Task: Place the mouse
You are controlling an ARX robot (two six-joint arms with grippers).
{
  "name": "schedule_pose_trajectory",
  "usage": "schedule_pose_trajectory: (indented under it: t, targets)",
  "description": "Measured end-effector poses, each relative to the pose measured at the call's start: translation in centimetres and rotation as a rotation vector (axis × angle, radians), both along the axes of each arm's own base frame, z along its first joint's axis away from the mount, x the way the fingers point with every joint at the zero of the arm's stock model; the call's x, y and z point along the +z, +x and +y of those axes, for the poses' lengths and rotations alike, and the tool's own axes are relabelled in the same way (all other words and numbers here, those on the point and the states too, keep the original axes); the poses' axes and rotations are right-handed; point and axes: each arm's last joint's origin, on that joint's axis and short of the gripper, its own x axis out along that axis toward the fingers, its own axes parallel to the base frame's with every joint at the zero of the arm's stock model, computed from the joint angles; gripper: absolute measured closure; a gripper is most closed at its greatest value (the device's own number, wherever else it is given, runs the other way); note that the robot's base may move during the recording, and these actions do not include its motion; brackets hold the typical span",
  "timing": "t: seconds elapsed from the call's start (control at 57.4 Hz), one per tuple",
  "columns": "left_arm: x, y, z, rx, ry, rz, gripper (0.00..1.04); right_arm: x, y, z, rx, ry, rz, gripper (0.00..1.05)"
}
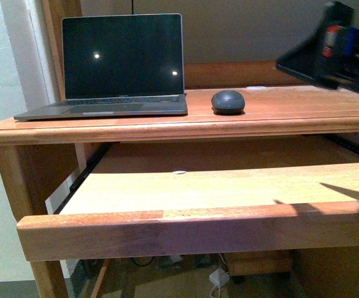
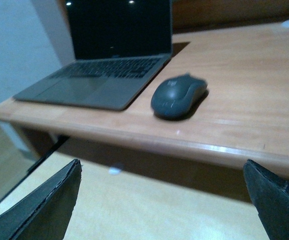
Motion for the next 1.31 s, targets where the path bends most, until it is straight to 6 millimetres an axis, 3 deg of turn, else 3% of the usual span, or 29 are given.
schedule_pose_trajectory:
  t: [0.174, 0.279, 0.418, 0.644, 0.801, 0.975, 1.306]
  targets:
    - [0.0, 0.0, 0.0, 0.0, 0.0, 0.0, 0.08, -4.7, -4.9, -4.4, 0.154, -0.038, 0.028, 0.07]
    - [0.0, 0.0, 0.0, 0.0, 0.0, 0.0, 0.08, -7.8, -6.2, -5.6, 0.155, -0.076, 0.079, 0.07]
    - [0.0, 0.0, 0.0, 0.0, 0.0, 0.0, 0.08, -11.1, -6.6, -5.3, 0.141, -0.122, 0.107, 0.07]
    - [0.0, 0.0, 0.0, 0.0, 0.0, 0.0, 0.08, -13.0, -5.7, -3.5, 0.129, -0.143, 0.129, 0.07]
    - [0.0, 0.0, 0.0, 0.0, 0.0, 0.0, 0.08, -13.5, -4.0, -1.6, 0.108, -0.162, 0.133, 0.07]
    - [0.0, 0.0, 0.0, 0.0, 0.0, 0.0, 0.08, -13.0, 0.3, 2.1, 0.017, -0.159, 0.108, 0.07]
    - [0.0, 0.0, 0.0, 0.0, 0.0, 0.0, 0.08, -12.4, 5.9, 7.6, -0.128, -0.189, 0.09, 0.07]
